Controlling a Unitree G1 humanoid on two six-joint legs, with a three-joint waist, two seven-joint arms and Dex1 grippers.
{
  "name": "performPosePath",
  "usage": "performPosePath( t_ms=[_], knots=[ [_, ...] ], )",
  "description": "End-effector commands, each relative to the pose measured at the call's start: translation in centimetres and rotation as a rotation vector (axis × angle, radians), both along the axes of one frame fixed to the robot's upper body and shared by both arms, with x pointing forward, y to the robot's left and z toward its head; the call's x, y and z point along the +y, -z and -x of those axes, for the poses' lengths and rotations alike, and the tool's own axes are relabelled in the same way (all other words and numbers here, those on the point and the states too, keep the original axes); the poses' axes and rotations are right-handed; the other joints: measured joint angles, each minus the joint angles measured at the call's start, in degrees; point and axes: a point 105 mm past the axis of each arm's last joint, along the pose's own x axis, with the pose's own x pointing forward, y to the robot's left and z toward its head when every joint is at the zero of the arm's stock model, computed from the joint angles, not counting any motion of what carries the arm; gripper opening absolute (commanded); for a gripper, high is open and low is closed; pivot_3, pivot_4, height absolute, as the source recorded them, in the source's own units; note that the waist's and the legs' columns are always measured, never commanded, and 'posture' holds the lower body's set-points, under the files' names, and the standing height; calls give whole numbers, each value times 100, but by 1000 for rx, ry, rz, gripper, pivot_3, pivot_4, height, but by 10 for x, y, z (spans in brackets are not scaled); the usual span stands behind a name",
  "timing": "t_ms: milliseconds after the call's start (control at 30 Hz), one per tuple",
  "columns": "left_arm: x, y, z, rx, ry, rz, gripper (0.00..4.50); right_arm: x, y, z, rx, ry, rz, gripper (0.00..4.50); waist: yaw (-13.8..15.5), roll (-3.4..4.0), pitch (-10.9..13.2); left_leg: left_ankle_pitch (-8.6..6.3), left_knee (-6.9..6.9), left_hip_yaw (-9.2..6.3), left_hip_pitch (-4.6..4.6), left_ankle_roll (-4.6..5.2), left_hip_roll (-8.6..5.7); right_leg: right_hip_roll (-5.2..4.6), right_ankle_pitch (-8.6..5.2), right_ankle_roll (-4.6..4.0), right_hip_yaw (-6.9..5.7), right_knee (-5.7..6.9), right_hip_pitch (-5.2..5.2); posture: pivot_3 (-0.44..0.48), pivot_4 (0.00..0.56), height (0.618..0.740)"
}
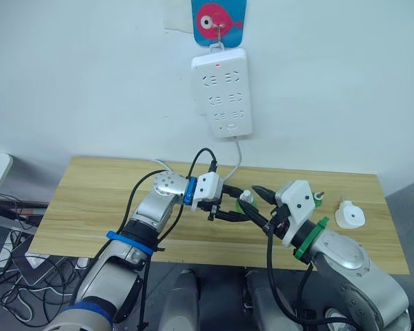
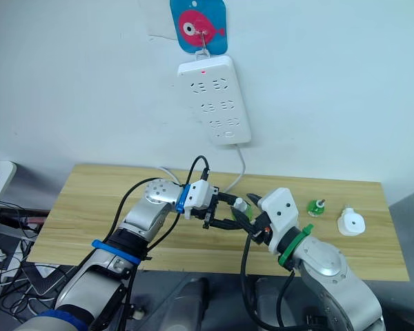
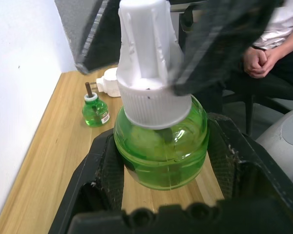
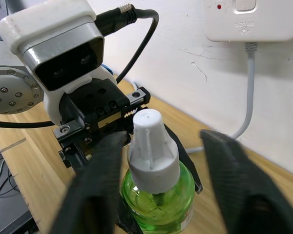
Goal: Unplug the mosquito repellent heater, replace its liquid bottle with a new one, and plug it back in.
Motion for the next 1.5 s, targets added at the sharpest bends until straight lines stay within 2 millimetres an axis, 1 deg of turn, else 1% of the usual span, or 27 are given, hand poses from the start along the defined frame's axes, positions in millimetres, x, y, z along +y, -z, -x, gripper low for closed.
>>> performPosePath(
  t_ms=[33,167,200,267,333,367,433,533,600,667,700,767,833,933,1000,1033,1100,1167,1300,1467,1500],
  knots=[
    [-4,-9,3,-34,26,21,2260,2,-6,4,-21,-29,3,1029,0,0,0,0,0,0,0,0,0,0,0,0,0,0,0,162,294,740],
    [-3,-8,3,-35,26,19,2260,0,-10,4,-33,-52,0,990,1,0,0,0,0,1,0,0,0,0,0,1,0,-1,0,164,293,740],
    [-3,-8,3,-35,29,18,2260,1,-13,5,-43,-87,-2,990,1,0,0,0,0,1,0,0,0,0,0,0,1,-1,0,164,293,740],
    [-1,-7,7,-32,53,12,2260,5,-18,13,-57,-221,11,990,1,0,0,0,0,1,-1,0,-1,0,0,0,1,-1,0,154,286,740],
    [1,-4,12,-38,89,-1,2260,8,-13,24,-59,-405,108,990,1,0,0,0,0,2,0,1,-1,0,0,0,1,-6,3,148,283,740],
    [3,-2,15,-38,112,-9,2260,7,-8,30,-35,-529,153,990,0,0,0,0,1,3,0,1,-2,0,0,0,1,-7,4,144,283,740],
    [6,2,22,-42,150,-25,2260,4,-6,33,-3,-690,188,990,-6,0,0,-1,-1,7,4,2,-3,0,0,0,3,-12,7,149,276,740],
    [13,8,36,-49,231,-65,2260,-4,-7,16,49,-854,213,990,-30,0,0,-1,-1,8,10,3,6,8,11,-18,3,-10,8,162,268,740],
    [14,8,39,-57,254,-76,2260,-9,-4,6,53,-899,259,990,-8,0,0,-1,-2,5,14,3,8,10,16,-27,1,-4,8,162,268,740],
    [14,7,38,-59,247,-76,2260,-13,-7,-6,66,-887,252,990,7,0,0,-1,-3,5,13,3,9,12,16,-27,-1,-5,8,162,268,740],
    [14,6,38,-60,244,-76,2260,-14,-8,-10,68,-877,247,990,20,0,0,-1,-3,3,10,3,6,9,16,-27,-4,-7,8,193,266,740],
    [14,5,35,-63,229,-73,2260,-18,-11,-10,73,-863,237,1733,45,-1,0,-1,0,2,1,3,0,-2,16,-28,-6,-11,7,193,266,740],
    [14,4,34,-64,219,-68,2260,-23,-14,-3,82,-856,228,2401,65,0,0,-2,2,1,-7,4,0,-11,17,-28,-6,-13,3,196,267,740],
    [14,4,28,-65,176,-60,2260,-32,-13,17,100,-797,221,3524,143,0,0,-2,3,-2,-7,5,1,-18,17,-29,-9,-13,4,194,259,740],
    [14,3,24,-59,142,-49,2260,-34,-10,28,101,-717,207,4296,184,0,0,-2,3,-11,-10,5,1,-17,16,-28,-19,-13,5,195,260,740],
    [13,2,22,-52,122,-42,2260,-32,-9,31,87,-659,197,4470,186,0,0,-2,3,-14,-11,5,0,-15,16,-28,-22,-12,5,193,258,740],
    [11,1,19,-37,78,-25,2260,-26,-9,32,36,-519,174,4470,183,-1,-2,-2,7,-18,-12,4,1,-14,17,-29,-26,-7,5,190,253,740],
    [9,1,17,-28,51,-17,2260,-19,-12,31,8,-416,131,4470,141,1,-4,-1,8,-15,-9,2,3,-13,16,-27,-23,-6,5,184,255,740],
    [8,1,15,-25,31,-12,2260,-6,-18,21,-36,-242,56,4470,114,1,-5,4,6,-15,0,-6,8,-3,2,-3,-20,0,5,172,257,740],
    [4,0,14,-31,43,-13,2260,2,-12,16,-24,-161,36,4470,118,1,-5,4,3,-14,-5,-6,2,-2,2,-4,-21,-7,5,170,269,740],
    [3,-1,13,-32,43,-13,2260,3,-11,15,-17,-152,27,4314,117,1,-5,4,2,-14,-6,-5,2,-3,3,-6,-21,-9,5,170,269,740]
  ],
)
